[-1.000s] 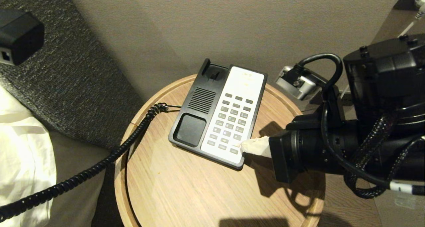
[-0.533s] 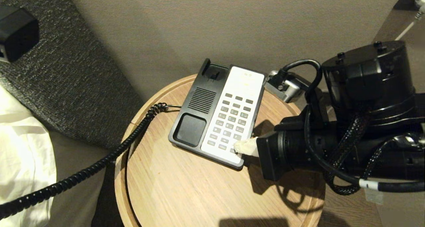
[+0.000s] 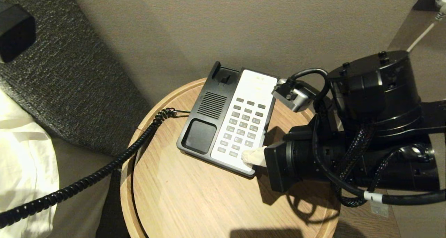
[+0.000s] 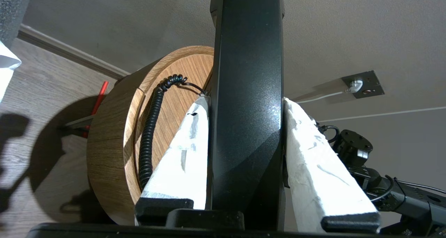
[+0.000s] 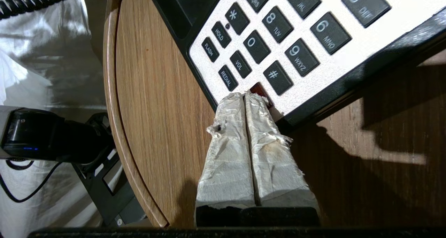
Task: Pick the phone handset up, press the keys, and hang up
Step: Dial the number
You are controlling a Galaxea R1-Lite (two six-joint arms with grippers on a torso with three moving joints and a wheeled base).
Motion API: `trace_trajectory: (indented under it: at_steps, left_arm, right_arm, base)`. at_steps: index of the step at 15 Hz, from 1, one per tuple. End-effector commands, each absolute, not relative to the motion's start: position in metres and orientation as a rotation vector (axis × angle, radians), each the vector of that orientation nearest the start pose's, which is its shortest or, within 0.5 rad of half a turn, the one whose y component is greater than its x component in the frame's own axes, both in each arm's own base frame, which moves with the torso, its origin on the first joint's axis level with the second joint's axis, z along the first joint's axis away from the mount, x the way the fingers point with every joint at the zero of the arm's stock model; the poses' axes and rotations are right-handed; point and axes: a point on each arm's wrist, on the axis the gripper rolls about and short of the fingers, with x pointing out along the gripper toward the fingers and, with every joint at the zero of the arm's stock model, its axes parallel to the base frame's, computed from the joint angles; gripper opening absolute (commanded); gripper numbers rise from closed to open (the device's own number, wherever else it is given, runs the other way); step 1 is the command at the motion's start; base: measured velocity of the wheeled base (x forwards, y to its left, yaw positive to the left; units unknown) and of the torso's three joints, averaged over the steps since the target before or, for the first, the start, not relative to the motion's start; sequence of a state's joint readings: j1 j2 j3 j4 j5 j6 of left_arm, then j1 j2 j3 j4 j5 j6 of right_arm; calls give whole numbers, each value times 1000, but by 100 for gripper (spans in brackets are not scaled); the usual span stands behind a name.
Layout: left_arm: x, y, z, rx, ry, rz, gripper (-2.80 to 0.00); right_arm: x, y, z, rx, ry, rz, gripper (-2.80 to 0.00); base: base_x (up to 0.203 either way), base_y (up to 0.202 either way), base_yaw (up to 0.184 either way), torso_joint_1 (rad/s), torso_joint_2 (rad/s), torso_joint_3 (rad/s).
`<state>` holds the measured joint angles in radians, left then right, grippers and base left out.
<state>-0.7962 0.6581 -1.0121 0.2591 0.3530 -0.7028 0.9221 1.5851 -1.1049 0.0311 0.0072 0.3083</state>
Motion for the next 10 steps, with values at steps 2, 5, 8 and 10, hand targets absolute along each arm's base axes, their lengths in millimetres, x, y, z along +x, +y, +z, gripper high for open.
trace_trajectory:
  at_steps: [2, 5, 8, 10]
  left_arm:
    - [6, 5, 324, -748, 78, -452, -280]
    - [6, 5, 325, -750, 75, -453, -280]
    - [6, 5, 324, -746, 81, -450, -280]
    - [8, 3, 324, -740, 87, -448, -280]
  right_arm:
    - [172, 227, 233, 40, 618, 819, -280]
    - [173, 228, 231, 35, 624, 818, -280]
    - [174, 228, 238, 54, 592, 826, -280]
    - [170, 224, 247, 68, 568, 832, -280]
  base:
    - [0, 0, 0, 0, 0, 0]
    - [0, 0, 0, 0, 0, 0]
    - [0, 0, 0, 0, 0, 0]
    - [0, 0, 0, 0, 0, 0]
